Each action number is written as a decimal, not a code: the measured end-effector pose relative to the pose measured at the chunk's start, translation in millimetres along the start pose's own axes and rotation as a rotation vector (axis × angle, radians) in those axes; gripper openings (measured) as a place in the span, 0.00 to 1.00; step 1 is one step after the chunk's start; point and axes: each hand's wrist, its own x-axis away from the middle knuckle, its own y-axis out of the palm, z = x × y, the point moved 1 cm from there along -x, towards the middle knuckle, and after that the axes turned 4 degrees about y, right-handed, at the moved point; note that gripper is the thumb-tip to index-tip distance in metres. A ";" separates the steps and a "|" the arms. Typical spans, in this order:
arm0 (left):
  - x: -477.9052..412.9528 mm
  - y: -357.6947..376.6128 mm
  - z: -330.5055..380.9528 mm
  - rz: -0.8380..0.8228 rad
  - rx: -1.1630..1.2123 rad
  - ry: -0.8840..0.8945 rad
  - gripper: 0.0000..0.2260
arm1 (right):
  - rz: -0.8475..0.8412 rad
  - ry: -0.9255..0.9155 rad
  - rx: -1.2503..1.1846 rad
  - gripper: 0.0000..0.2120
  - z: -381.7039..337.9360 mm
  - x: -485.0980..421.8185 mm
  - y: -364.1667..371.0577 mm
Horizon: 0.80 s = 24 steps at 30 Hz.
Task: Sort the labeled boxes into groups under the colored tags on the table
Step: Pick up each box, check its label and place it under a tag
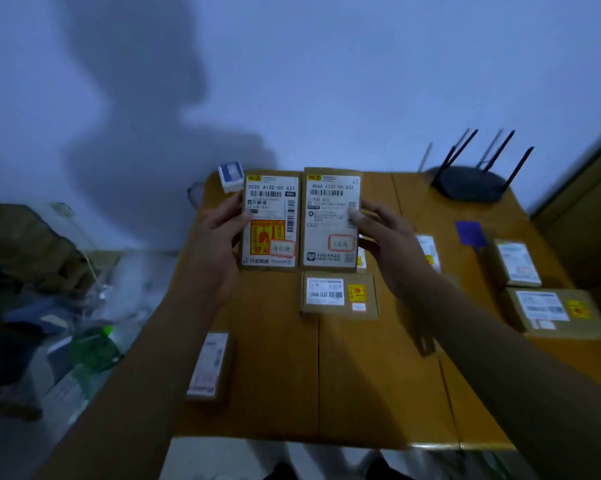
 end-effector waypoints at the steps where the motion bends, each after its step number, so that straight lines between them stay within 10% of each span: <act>1: -0.2 3.3 5.6 -0.029 -0.004 0.009 0.16 | -0.012 -0.017 -0.002 0.15 -5.6 0.2 -1.7; 24: -24.3 36.0 -19.4 -0.138 0.032 -0.072 0.19 | 0.126 0.051 -0.069 0.18 5.0 10.4 -43.0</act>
